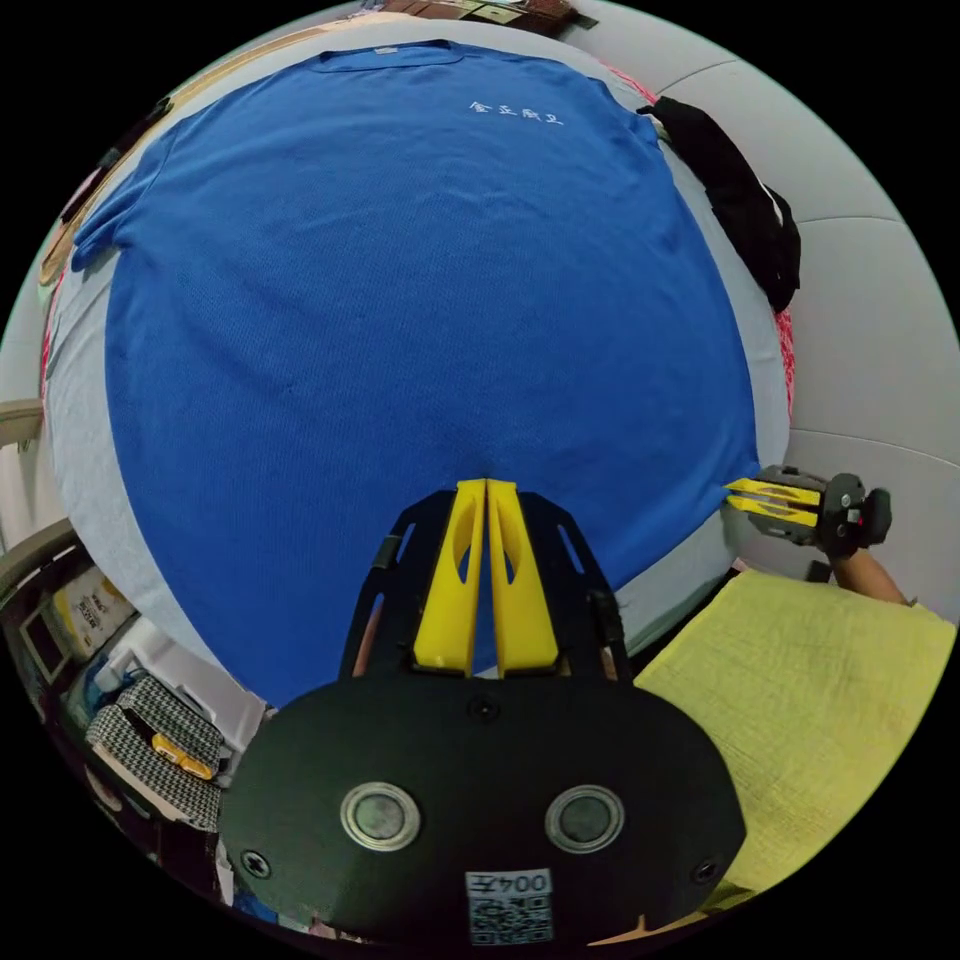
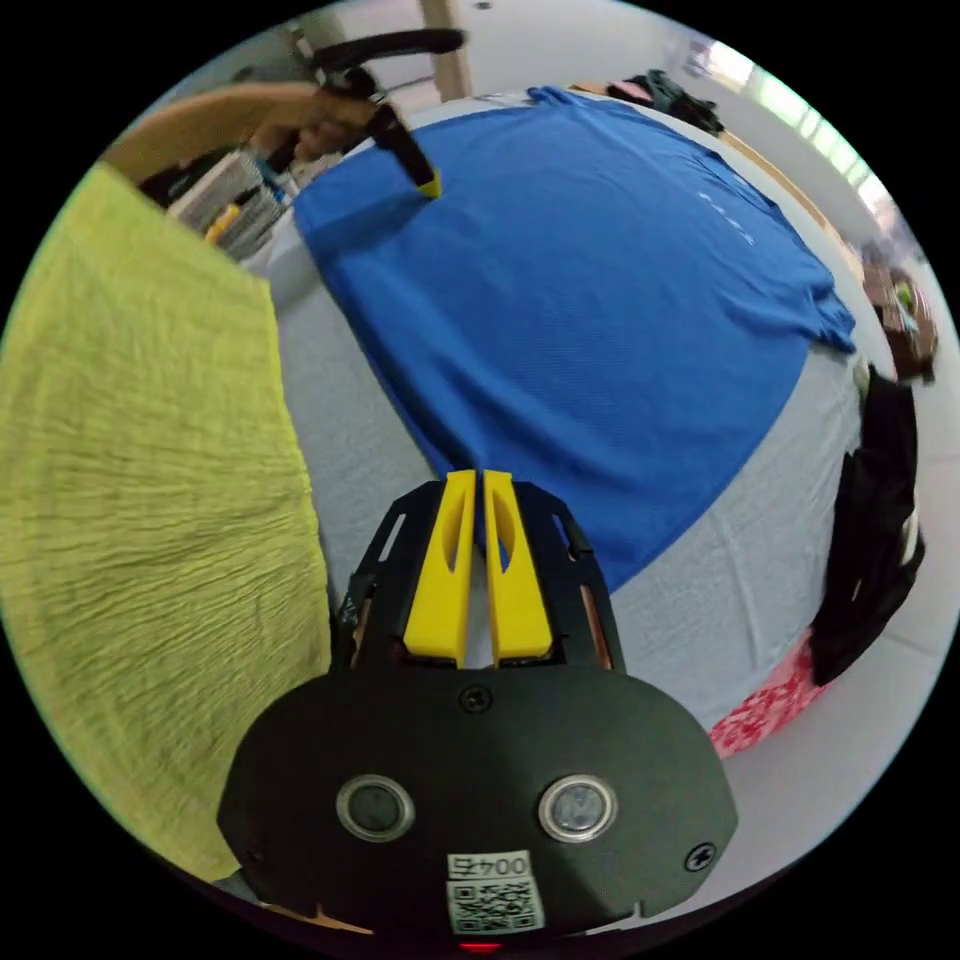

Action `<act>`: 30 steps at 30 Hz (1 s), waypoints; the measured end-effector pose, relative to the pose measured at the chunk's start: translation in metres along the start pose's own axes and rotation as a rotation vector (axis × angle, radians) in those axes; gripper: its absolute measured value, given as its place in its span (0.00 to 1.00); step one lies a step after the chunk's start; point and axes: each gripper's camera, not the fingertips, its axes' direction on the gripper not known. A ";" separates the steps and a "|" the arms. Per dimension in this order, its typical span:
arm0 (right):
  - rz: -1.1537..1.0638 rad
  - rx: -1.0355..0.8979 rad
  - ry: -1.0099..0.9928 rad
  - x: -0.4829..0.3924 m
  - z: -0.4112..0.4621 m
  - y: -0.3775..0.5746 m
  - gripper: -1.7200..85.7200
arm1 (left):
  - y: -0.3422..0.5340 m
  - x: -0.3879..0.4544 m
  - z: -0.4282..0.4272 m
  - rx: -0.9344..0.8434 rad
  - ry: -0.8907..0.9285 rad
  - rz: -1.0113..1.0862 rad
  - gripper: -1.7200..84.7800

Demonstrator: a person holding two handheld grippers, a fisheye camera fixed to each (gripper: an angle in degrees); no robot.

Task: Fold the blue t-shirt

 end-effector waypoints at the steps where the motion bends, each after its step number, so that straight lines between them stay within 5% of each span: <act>1: 0.042 0.024 -0.052 0.009 -0.004 0.001 0.05 | 0.000 0.002 0.001 -0.004 -0.012 0.010 0.02; 4: 0.133 0.040 -0.333 0.042 -0.005 0.011 0.06 | -0.002 0.006 0.005 -0.013 -0.038 0.036 0.02; 8: 0.055 -0.141 -0.173 0.030 0.013 0.019 0.06 | -0.002 0.006 0.010 -0.014 -0.034 0.042 0.02; 13: 0.090 -0.016 -0.085 0.032 -0.009 0.006 0.07 | 0.000 0.006 0.020 0.001 -0.015 0.032 0.02; 30: 0.161 -0.160 -0.016 0.050 0.012 -0.018 0.03 | 0.005 0.071 0.068 0.054 -0.333 0.171 0.02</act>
